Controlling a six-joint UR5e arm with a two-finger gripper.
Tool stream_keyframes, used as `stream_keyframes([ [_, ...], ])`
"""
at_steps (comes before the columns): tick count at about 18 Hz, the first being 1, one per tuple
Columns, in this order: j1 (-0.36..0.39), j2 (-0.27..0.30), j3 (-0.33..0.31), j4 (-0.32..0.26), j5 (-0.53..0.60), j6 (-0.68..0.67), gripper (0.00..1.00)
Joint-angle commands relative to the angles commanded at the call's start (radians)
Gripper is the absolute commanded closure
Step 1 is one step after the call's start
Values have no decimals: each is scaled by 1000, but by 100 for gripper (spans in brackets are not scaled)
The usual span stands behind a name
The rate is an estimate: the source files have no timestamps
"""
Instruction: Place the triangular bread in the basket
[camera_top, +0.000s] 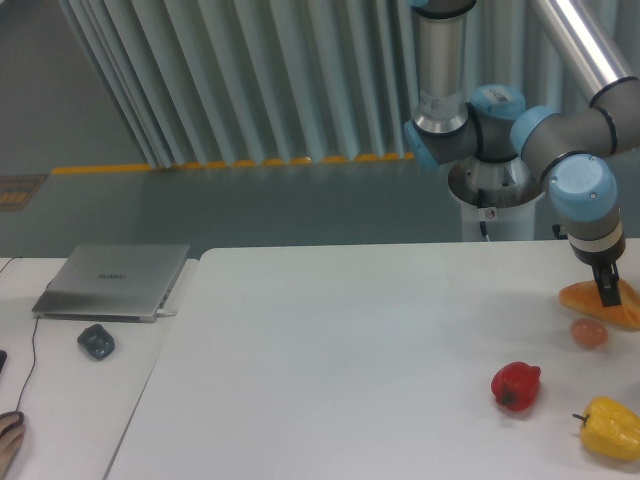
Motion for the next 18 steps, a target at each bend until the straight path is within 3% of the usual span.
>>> stream_keyframes([
  [10, 17, -40, 12, 37, 6, 38, 1],
  [12, 18, -45, 14, 37, 6, 38, 5],
  [18, 23, -51, 14, 38, 6, 37, 29],
])
